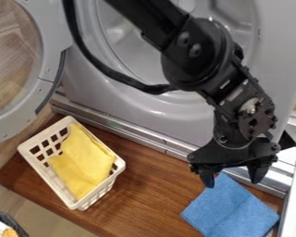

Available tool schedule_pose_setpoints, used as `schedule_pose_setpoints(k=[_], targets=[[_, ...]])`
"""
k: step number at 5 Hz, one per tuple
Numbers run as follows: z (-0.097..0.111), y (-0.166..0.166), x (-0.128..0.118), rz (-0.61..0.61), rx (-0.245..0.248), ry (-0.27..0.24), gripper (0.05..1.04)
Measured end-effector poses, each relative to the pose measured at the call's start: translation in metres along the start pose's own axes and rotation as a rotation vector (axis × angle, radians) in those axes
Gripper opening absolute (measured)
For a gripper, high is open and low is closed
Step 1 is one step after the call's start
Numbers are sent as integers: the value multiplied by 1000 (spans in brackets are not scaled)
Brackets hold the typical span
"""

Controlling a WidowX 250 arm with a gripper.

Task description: Move the blue cloth to the middle of the table

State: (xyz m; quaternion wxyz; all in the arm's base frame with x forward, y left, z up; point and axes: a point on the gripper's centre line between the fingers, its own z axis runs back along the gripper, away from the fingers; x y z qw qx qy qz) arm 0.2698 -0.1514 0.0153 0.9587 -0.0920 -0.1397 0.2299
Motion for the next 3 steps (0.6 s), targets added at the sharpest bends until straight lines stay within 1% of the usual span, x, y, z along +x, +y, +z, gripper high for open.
schedule_pose_setpoints(k=[1, 2, 3], targets=[[-17, 6, -5, -12, 52, 13, 1001], [-44, 2, -9, -35, 72, 46, 1001], [-53, -2, -9, -41, 31, 35, 1001]])
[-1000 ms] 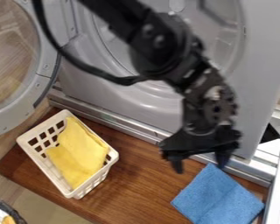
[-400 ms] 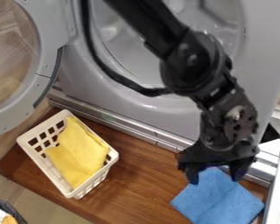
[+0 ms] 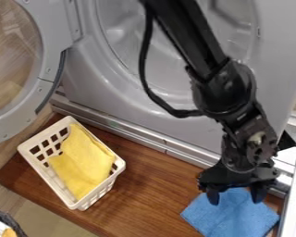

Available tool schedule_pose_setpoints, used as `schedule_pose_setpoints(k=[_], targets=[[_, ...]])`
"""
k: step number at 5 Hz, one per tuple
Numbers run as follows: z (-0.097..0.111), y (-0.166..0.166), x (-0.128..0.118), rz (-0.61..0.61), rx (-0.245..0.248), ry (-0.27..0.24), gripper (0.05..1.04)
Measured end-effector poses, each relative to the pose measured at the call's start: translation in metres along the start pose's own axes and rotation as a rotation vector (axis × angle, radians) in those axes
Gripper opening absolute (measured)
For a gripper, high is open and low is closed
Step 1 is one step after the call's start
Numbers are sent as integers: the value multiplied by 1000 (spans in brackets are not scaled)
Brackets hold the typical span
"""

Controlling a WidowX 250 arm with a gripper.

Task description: Move the blue cloth to the middle of the table

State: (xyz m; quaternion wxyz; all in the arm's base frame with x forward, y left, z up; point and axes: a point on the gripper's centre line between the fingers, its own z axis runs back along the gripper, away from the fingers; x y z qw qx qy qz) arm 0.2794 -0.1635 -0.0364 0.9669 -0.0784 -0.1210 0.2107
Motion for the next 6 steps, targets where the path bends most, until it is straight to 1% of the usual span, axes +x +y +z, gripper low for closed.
schedule_pose_setpoints(k=[1, 2, 3, 4, 5, 6], targets=[[-12, 6, -6, 2, 21, 18, 1001], [-25, 8, -11, -1, 17, 14, 1001], [-32, 10, -12, 13, 18, 0, 1001], [-33, 13, -14, 11, 23, -1, 1001], [-32, 21, -18, 23, 39, 5, 1001], [-29, 35, -19, 43, 82, 4, 1001]])
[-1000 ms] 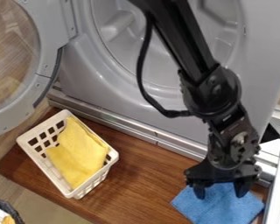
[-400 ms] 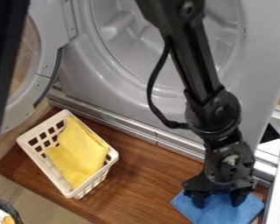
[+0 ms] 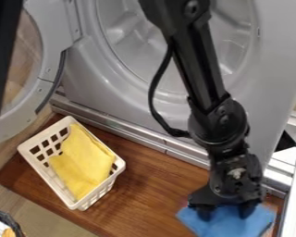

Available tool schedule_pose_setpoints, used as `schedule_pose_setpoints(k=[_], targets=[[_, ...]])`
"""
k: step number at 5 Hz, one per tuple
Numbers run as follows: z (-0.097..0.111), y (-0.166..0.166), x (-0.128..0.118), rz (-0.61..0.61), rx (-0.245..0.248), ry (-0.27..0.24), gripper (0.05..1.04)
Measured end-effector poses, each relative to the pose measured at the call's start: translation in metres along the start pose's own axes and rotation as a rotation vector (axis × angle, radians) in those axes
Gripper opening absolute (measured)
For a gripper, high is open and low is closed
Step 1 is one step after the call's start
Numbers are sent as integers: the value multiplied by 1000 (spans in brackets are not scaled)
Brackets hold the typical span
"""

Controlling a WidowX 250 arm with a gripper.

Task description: Move the blue cloth to the middle of the table

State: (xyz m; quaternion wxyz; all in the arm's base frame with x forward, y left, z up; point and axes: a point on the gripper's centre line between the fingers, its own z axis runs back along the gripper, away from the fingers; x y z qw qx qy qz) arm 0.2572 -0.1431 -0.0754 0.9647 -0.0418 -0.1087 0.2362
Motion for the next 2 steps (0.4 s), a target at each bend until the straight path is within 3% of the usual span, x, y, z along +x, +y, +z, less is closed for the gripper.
schedule_pose_setpoints(k=[1, 2], targets=[[3, 18, 2, 26, 61, -12, 1001], [6, 33, 5, 68, 91, -21, 1001]])
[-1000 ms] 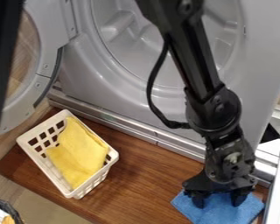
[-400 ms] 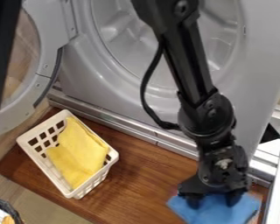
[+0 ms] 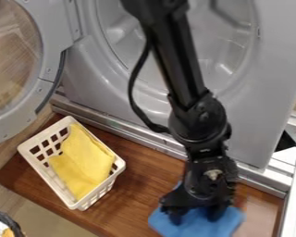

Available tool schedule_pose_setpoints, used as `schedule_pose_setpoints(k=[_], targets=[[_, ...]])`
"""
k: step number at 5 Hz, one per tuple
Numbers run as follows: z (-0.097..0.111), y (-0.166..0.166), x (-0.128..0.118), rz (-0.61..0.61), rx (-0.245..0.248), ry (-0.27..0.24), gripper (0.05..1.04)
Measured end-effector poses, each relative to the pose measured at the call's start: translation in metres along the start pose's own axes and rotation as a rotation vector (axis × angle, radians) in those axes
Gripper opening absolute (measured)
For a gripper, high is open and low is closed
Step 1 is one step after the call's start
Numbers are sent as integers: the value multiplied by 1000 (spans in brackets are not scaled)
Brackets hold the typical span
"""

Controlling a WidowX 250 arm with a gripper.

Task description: Move the blue cloth to the middle of the table

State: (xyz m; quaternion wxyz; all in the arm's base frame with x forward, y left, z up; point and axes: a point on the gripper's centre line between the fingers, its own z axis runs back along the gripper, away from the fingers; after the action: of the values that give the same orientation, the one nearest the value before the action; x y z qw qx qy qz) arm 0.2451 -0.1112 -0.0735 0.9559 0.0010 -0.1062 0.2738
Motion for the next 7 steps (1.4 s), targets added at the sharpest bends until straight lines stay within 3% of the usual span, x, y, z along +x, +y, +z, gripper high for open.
schedule_pose_setpoints(k=[3, 6, 7], targets=[[1, 40, -2, 140, 88, -5, 1001], [5, 67, -7, 355, 176, -35, 1001], [13, 63, -3, 350, 157, -54, 1001]])
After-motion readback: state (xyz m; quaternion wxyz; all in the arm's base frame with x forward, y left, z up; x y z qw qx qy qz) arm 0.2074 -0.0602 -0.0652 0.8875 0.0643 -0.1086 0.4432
